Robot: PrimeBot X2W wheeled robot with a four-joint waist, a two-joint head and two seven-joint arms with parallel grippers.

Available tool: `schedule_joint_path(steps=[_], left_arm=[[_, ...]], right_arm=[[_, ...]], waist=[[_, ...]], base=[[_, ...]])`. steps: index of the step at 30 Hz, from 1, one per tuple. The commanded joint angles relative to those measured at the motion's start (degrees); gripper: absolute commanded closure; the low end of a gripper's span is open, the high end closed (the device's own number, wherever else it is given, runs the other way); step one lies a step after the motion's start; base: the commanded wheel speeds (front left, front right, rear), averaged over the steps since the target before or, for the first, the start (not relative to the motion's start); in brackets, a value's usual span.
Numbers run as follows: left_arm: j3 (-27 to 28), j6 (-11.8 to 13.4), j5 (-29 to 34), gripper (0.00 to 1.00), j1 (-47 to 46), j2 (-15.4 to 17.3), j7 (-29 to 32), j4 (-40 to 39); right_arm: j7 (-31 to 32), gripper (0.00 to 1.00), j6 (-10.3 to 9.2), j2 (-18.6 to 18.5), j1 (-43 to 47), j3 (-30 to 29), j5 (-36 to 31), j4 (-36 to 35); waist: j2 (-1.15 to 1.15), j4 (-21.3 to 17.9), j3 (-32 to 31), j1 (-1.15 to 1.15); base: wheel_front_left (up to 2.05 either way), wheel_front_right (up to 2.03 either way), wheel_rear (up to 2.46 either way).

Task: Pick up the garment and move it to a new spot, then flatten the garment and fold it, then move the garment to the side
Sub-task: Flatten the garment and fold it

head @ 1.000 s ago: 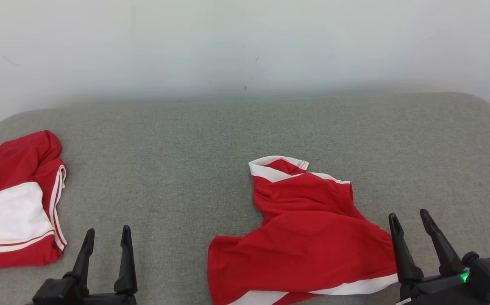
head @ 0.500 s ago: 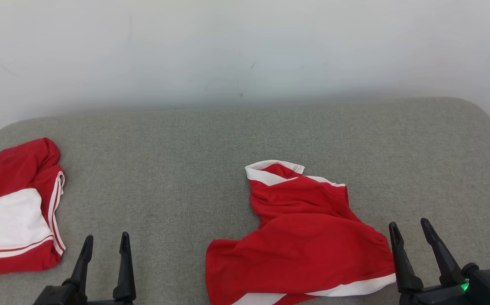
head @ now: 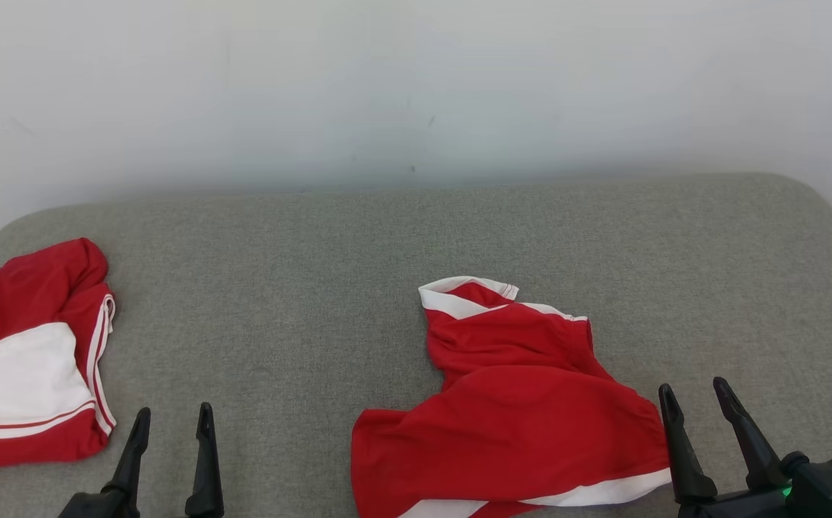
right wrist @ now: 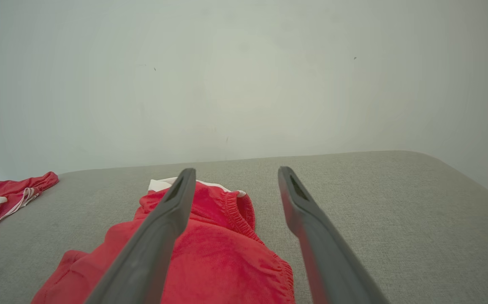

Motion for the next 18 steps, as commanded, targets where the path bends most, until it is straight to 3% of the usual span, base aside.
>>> schedule_joint_path(steps=[1,7,18], left_arm=[[0.2,-0.2,0.1,0.00,0.7,0.0,0.0,-0.3],[-1.6,-1.4,-0.3,0.00,1.3,0.0,0.0,0.8],[-14.3,-4.0,-1.0,0.00,1.9,0.1,0.0,9.0]], right_arm=[[0.0,0.00,-0.13,-0.1,0.5,-0.2,-0.4,0.2],[0.0,0.00,-0.13,-0.6,0.8,-0.3,0.4,1.9],[0.0,0.00,-0.13,-5.3,-0.1,1.0,3.1,12.4]], waist=[[0.00,0.0,0.0,0.00],[0.00,0.2,0.0,0.00],[0.00,0.3,1.5,0.00]], base=[[0.00,0.00,0.00],[0.00,0.00,0.00],[0.00,0.00,0.00]])
